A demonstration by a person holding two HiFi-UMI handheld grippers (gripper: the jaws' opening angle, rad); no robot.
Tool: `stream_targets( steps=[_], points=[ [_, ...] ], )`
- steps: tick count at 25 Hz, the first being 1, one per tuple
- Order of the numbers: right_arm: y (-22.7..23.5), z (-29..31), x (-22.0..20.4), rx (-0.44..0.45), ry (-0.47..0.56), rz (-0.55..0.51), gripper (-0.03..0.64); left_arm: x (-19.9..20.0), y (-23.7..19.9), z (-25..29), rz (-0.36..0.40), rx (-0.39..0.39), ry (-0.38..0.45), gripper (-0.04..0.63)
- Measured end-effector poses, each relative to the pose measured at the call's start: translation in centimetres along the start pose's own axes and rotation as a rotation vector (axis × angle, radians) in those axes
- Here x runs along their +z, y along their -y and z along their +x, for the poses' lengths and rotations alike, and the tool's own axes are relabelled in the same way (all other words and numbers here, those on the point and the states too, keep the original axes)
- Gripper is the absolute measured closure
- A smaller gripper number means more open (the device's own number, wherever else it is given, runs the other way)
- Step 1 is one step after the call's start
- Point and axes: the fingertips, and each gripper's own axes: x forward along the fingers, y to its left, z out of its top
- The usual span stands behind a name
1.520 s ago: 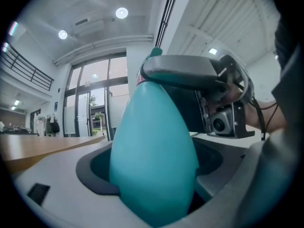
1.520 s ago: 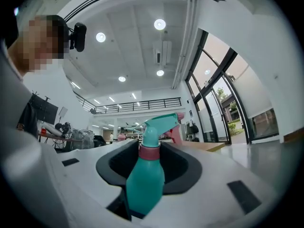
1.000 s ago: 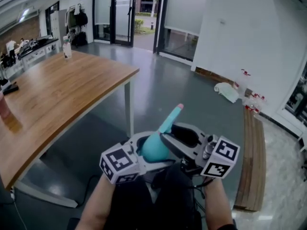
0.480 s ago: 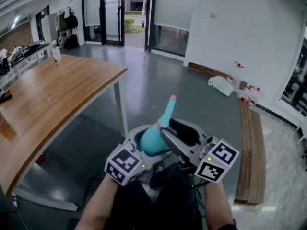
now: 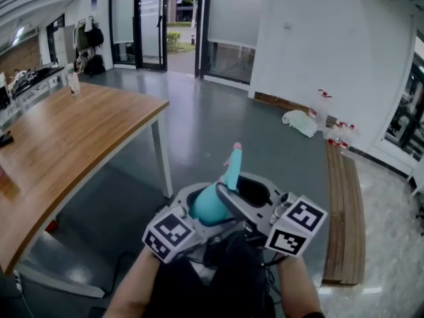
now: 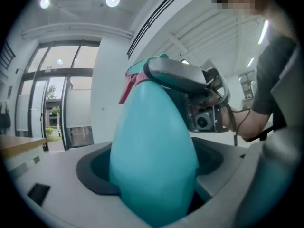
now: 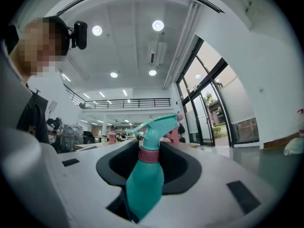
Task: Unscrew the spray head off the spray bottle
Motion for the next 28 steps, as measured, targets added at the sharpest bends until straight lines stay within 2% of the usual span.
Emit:
stream_targets(
  steps=[6, 8, 10, 13, 17, 20, 24, 28],
  points=[
    [-2.3, -1.5, 0.5, 0.22, 0.004, 0.005, 0.479, 1.0, 3.5, -1.2, -0.037, -0.246, 0.032, 0.16],
    [-3.0, -2.0, 0.5, 0.27, 0.013, 0.007, 0.479, 1.1, 4.7, -1.6, -0.05, -0.323, 0.041, 0.16],
    [-3.3, -2.2, 0.6, 0.298, 0.02, 0.003, 0.479, 1.4, 5.2, -1.7, -0.065, -0.359, 0.061, 0.16],
    [-2.6, -2.1, 1.0, 0.252, 0.028, -0.004, 0.462, 1.9, 4.4, -1.3, -0.058, -0.298, 0.083, 0.16],
    [-1.5, -1.9, 1.1, 0.146, 0.036, 0.024, 0.416, 2.0, 1.6, -0.8, -0.038, -0.111, 0.075, 0.16],
    [-1.0, -1.7, 1.3, 0.047, 0.036, 0.002, 0.416, 1.4, 0.0, -0.5, -0.013, 0.013, 0.031, 0.16],
    [-0.5, -1.1, 1.1, -0.048, 0.025, -0.015, 0.417, 1.0, -0.4, -0.1, 0.005, 0.087, 0.003, 0.16],
    [-0.2, -0.7, 0.7, -0.068, 0.029, 0.006, 0.417, 0.4, -0.8, 0.1, 0.062, 0.166, -0.039, 0.16]
  ],
)
